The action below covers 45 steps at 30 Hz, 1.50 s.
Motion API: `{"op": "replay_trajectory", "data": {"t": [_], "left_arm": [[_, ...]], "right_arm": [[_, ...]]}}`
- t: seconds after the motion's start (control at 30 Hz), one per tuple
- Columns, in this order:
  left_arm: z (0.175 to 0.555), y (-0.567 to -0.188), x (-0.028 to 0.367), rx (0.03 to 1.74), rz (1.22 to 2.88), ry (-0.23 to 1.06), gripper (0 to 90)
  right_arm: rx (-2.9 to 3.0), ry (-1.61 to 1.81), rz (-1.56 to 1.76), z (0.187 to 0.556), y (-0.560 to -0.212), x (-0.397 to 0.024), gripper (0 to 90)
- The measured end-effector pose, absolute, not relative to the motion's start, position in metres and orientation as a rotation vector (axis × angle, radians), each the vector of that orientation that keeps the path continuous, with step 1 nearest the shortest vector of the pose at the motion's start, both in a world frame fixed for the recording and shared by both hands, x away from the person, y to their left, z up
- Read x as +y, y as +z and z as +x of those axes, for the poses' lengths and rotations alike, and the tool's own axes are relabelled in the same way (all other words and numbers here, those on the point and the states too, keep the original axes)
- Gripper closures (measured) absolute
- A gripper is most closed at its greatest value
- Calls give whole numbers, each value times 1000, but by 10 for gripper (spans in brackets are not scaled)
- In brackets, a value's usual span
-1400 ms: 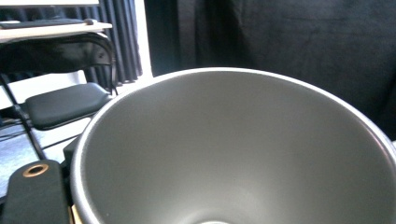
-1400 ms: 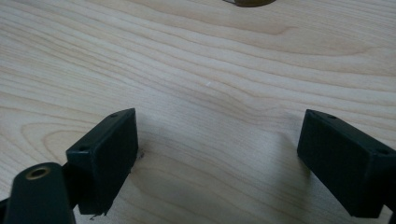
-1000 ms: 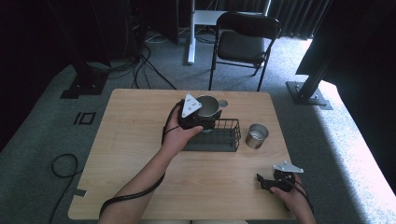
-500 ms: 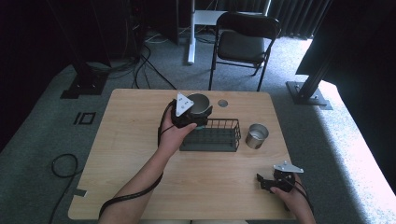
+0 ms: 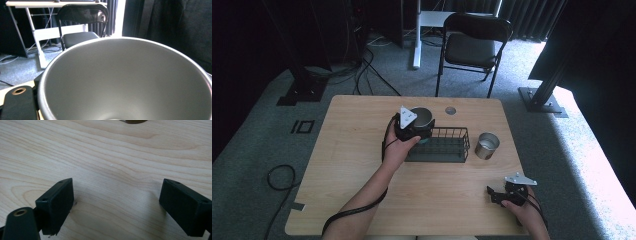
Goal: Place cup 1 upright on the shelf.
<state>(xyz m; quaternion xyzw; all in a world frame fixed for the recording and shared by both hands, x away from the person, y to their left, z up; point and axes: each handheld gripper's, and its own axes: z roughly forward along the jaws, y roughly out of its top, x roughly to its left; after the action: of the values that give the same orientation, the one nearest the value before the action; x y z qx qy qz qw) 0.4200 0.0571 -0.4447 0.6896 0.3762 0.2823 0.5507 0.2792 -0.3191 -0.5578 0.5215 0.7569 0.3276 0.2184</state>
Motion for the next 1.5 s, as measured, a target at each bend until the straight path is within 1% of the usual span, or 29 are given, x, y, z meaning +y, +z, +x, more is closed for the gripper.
{"op": "replay_trajectory", "data": {"t": [0.7, 0.97, 1.03, 1.07, 1.1, 1.13, 1.5], "left_arm": [[426, -482, 62, 935, 1662, 642, 134], [421, -482, 62, 897, 1698, 653, 131], [420, -482, 61, 892, 1704, 632, 124], [419, -482, 61, 881, 1733, 619, 78], [418, -483, 60, 876, 1745, 616, 65], [418, -483, 60, 869, 1760, 621, 26], [407, -476, 71, 858, 1797, 624, 24]], "right_arm": [[2096, 906, 1442, 279, -558, -319, 121], [2096, 906, 1442, 279, -558, -319, 120], [2096, 906, 1442, 279, -558, -319, 121], [2096, 906, 1442, 279, -558, -319, 120], [2096, 905, 1442, 279, -558, -319, 120], [2097, 905, 1442, 279, -558, -319, 121], [2096, 906, 1442, 279, -558, -319, 121]]}}
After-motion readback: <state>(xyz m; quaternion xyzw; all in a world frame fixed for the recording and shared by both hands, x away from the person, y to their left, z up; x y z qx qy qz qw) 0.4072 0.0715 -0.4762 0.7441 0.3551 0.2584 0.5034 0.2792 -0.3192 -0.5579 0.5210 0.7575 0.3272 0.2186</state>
